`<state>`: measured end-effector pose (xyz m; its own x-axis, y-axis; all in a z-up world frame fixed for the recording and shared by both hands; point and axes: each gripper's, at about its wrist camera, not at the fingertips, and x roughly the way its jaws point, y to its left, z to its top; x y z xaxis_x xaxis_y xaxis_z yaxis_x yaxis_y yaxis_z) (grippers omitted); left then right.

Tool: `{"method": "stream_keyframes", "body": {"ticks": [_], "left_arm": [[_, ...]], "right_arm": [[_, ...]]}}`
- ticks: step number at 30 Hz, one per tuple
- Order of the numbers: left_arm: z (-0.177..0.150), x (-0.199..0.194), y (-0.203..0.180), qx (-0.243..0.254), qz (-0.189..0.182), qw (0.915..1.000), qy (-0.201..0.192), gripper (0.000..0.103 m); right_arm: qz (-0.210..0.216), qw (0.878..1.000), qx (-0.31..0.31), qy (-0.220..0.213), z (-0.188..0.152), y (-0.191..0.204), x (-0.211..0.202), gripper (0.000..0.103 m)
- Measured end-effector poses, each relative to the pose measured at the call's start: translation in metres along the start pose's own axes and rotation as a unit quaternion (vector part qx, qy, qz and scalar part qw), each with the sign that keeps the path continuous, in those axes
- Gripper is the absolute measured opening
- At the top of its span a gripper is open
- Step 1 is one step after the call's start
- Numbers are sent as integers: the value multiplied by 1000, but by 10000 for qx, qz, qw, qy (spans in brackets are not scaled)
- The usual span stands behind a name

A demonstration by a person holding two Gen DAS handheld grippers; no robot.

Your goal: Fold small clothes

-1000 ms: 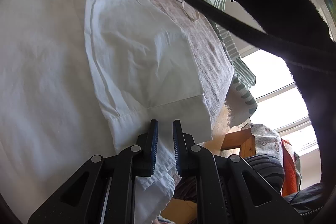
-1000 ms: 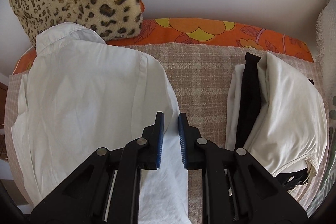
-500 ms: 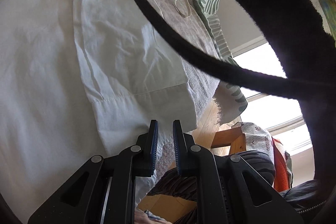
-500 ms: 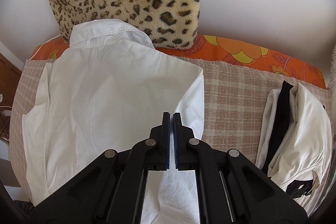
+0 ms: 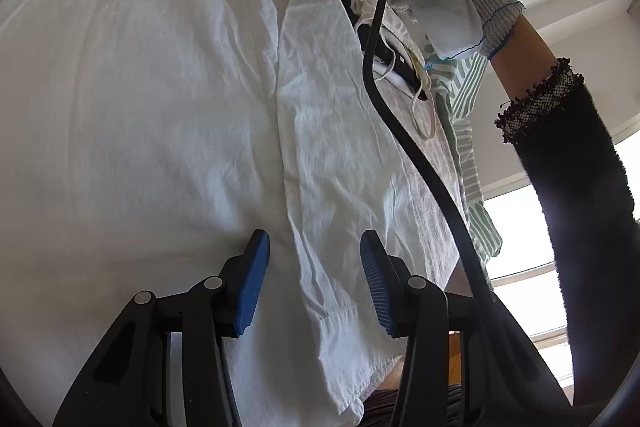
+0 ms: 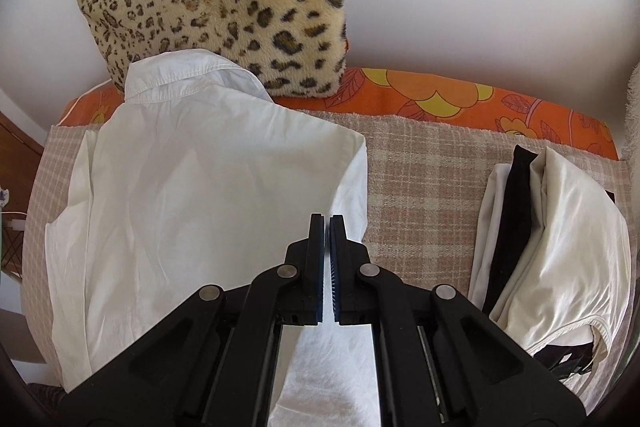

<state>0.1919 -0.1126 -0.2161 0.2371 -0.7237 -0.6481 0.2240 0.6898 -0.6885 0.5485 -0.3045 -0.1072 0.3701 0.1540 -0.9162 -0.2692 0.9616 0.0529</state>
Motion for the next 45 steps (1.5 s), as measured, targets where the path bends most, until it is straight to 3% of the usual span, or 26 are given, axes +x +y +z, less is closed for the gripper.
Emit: {"method": "stream_keyframes", "body": {"ticks": [3,7,11,13,14,17,25,29,30,33,37,42,44,45], "left_arm": [[-1,1,-3,94,-59,9999,44,42],[-5,5,-3,4,-221,9998,8,9],[-10,-1,-10,163,-355,9991,-148,5],[-11,-2,-12,248,-349,9989,-198,3],[-11,-3,-13,293,-346,9988,-205,2],[-15,-4,-17,396,-283,9985,-262,1],[-32,-13,-14,438,-184,9985,-269,0],[-29,-8,-9,194,-337,9990,-221,0],[-26,-8,-7,108,-274,9993,-220,2],[-20,-7,-2,-90,-149,9995,-244,26],[-12,-2,0,-210,-200,9992,-265,26],[-5,8,-7,-120,96,9992,-381,26],[-3,11,-7,-166,33,9989,-438,17],[-1,13,-10,-66,16,9989,-453,0]], "right_arm": [[249,9993,-136,251,-3,2,3,4],[-105,9979,-439,456,-8,12,5,6],[-662,9929,-828,540,-12,21,7,36],[-828,9906,-900,614,-13,22,11,36],[-864,9901,-889,658,-14,21,14,36],[-974,9887,-888,708,-18,19,22,4],[-388,9954,-845,247,-26,30,1,2],[-472,9950,-823,306,-26,30,4,2],[-437,9955,-771,326,-26,28,5,2],[-402,9961,-712,344,-27,25,8,2],[-350,9966,-665,344,-25,20,8,2],[-218,9980,-514,309,-24,12,2,2],[-209,9979,-539,291,-26,10,0,2],[-194,9982,-497,276,-26,9,-1,2]]}}
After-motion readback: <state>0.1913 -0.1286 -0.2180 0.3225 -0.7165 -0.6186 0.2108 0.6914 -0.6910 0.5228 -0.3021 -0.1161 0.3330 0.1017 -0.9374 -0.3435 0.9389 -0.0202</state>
